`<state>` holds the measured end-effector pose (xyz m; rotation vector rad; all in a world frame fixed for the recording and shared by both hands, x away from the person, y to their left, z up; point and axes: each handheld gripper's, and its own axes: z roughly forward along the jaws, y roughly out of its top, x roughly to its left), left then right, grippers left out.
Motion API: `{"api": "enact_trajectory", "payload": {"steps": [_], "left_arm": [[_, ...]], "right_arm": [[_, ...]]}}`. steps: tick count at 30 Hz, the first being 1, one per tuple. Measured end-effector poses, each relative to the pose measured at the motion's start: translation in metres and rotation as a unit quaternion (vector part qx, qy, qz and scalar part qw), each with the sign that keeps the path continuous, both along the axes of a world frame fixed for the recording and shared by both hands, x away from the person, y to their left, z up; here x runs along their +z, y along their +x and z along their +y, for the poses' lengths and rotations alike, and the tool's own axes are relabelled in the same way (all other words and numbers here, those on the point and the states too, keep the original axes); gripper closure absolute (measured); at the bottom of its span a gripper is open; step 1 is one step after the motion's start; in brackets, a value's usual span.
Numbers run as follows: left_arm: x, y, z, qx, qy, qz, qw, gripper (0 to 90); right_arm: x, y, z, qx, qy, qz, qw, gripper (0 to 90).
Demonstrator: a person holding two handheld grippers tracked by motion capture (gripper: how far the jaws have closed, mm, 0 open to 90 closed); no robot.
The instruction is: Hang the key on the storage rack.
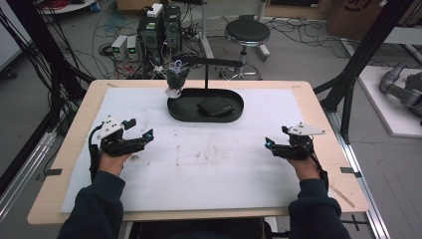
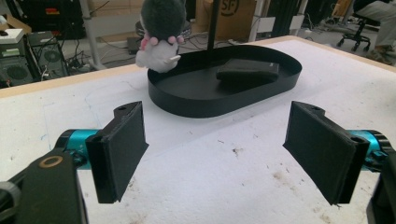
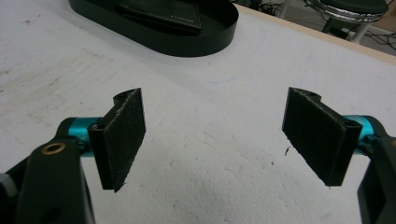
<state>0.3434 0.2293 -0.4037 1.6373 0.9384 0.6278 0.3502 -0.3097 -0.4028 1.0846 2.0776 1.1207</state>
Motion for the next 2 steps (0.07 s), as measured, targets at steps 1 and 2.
{"api": "enact_trajectory", "payload": {"steps": [1, 2], "left_arm": [[-0.0002, 0.0, 0.0001, 0.001, -0.002, 0.001, 1.0, 20.2], [-0.0003, 0.0001, 0.0005, 0.002, -0.002, 0.001, 1.0, 20.2]], "right_arm": [[0.0001, -0.0001, -0.0004, 0.0, 0.002, 0.0, 1.0, 21.8], [0.0, 0.0, -0.0009, 0.001, 0.0, -0.002, 1.0, 21.8]]}}
